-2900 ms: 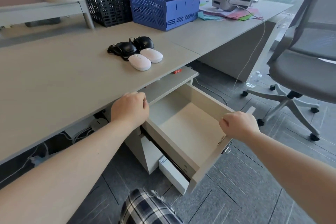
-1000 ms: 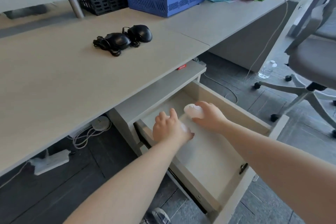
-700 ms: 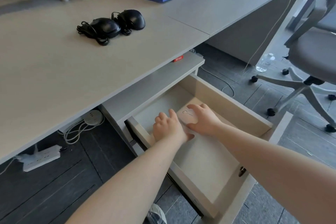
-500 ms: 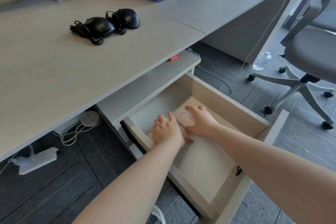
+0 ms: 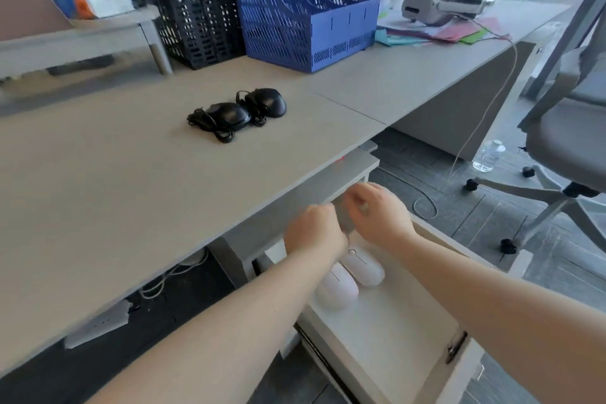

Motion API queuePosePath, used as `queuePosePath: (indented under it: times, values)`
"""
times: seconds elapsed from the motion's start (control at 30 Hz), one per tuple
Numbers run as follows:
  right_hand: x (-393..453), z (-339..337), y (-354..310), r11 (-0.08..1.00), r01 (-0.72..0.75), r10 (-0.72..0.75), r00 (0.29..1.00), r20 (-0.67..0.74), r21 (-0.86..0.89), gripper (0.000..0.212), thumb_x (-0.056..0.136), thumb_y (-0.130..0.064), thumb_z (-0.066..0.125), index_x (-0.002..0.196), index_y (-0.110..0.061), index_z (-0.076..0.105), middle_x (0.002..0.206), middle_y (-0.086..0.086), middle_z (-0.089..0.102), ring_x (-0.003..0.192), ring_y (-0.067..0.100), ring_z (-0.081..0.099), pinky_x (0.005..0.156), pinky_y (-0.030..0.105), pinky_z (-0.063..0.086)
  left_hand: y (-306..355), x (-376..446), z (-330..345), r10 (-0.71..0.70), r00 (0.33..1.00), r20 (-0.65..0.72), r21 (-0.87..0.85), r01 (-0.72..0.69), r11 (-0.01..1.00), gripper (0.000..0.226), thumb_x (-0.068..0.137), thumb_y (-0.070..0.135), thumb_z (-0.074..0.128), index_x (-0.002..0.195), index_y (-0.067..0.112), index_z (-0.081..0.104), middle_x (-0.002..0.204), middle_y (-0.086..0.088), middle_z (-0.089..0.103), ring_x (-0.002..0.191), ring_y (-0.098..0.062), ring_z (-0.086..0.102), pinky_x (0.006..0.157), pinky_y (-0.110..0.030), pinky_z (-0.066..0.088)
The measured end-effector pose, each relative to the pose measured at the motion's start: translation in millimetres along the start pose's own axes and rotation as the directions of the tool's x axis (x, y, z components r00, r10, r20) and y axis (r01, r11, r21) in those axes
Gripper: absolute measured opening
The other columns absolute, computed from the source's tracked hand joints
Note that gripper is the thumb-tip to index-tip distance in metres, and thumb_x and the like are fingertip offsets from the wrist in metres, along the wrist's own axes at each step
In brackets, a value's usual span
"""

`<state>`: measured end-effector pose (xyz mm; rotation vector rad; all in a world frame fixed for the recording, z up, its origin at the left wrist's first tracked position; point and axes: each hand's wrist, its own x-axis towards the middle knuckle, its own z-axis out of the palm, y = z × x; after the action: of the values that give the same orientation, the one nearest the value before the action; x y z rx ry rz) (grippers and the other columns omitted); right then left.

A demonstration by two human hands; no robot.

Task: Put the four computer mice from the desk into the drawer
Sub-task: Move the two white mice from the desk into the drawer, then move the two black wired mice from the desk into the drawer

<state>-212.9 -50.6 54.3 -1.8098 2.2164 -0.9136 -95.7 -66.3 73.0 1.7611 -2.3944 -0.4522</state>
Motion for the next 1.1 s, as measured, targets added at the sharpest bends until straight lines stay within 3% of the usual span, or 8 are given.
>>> queuePosePath:
  times: [0.13,0.27,0.53,0.73,0.8,0.9,1.0,1.1]
  values:
    - [26,-11,-44,0.989,0.083,-0.057,0.976,-0.208,0.120,0.020,0.090,-0.027,0.056,0.098,-0.012,0.068,0.095,0.004,0.068,0.096,0.024,0.059,0.072,0.028,0.040,-7,3,-65,0.063,0.964,-0.258,-0.071,-0.084,0.994,0.020,0.092,0.025,0.048,0.101,0.012,0.060,0.106,-0.010,0.066,0.099,-0.032,0.060,0.070,-0.032,0.040]
    - [61,-8,-75,0.987,0.130,-0.112,0.979,-0.171,0.096,0.031,0.092,-0.033,0.054,0.114,-0.013,0.062,0.115,0.007,0.062,0.113,0.026,0.051,0.086,0.029,0.039,-43,24,-102,0.009,0.899,-0.437,-0.117,-0.067,0.991,0.034,0.091,0.033,0.052,0.121,0.015,0.056,0.126,-0.007,0.053,0.114,-0.030,0.052,0.084,-0.038,0.046]
    - [130,24,-102,0.996,0.059,-0.060,0.998,0.018,0.063,0.051,0.088,-0.037,0.055,0.135,-0.021,0.044,0.139,0.008,0.047,0.132,0.030,0.038,0.103,0.039,0.037,-112,88,-104,-0.138,0.912,-0.385,-0.054,0.127,0.990,0.079,0.081,0.054,0.059,0.147,0.030,0.023,0.157,-0.003,0.014,0.144,-0.031,0.014,0.104,-0.050,0.037]
    - [173,46,-111,0.993,0.111,-0.113,0.989,0.100,0.027,0.071,0.079,-0.041,0.058,0.144,-0.035,0.028,0.151,0.004,0.033,0.141,0.028,0.023,0.114,0.046,0.029,-124,130,-105,-0.118,0.966,-0.230,-0.001,0.121,0.993,0.079,0.080,0.055,0.052,0.147,0.046,0.011,0.162,0.006,-0.008,0.147,-0.035,-0.011,0.112,-0.061,0.022]
    - [185,52,-113,0.992,0.122,-0.120,0.981,0.154,-0.003,0.076,0.079,-0.043,0.057,0.146,-0.040,0.021,0.157,0.007,0.021,0.146,0.032,0.012,0.117,0.051,0.022,-125,145,-109,-0.119,0.975,-0.186,0.007,0.123,0.992,0.074,0.078,0.052,0.048,0.145,0.046,0.017,0.162,0.002,0.000,0.147,-0.038,-0.007,0.114,-0.060,0.019]
    - [199,59,-117,0.989,0.134,-0.117,0.969,0.218,-0.066,0.070,0.082,-0.048,0.053,0.144,-0.047,0.021,0.161,0.008,0.010,0.147,0.036,0.004,0.118,0.054,0.017,-127,159,-112,-0.103,0.974,-0.201,0.029,0.111,0.993,0.070,0.068,0.052,0.045,0.135,0.038,0.032,0.145,-0.012,0.037,0.141,-0.042,0.022,0.113,-0.056,0.024]
    - [204,62,-120,0.982,0.150,-0.124,0.969,0.214,-0.111,0.054,0.082,-0.051,0.051,0.135,-0.047,0.041,0.161,0.006,0.011,0.146,0.032,0.013,0.118,0.050,0.019,-128,160,-111,-0.077,0.960,-0.270,0.018,0.085,0.996,0.061,0.077,0.046,0.053,0.135,0.037,0.034,0.132,-0.011,0.040,0.124,-0.042,0.036,0.100,-0.044,0.040]
    - [204,62,-120,0.985,0.135,-0.114,0.976,0.185,-0.104,0.041,0.080,-0.053,0.055,0.120,-0.041,0.056,0.157,0.004,0.020,0.136,0.034,0.034,0.113,0.044,0.027,-126,156,-112,-0.052,0.952,-0.301,0.090,0.083,0.992,0.053,0.081,0.045,0.054,0.132,0.035,0.042,0.130,-0.009,0.038,0.117,-0.039,0.037,0.090,-0.039,0.040]
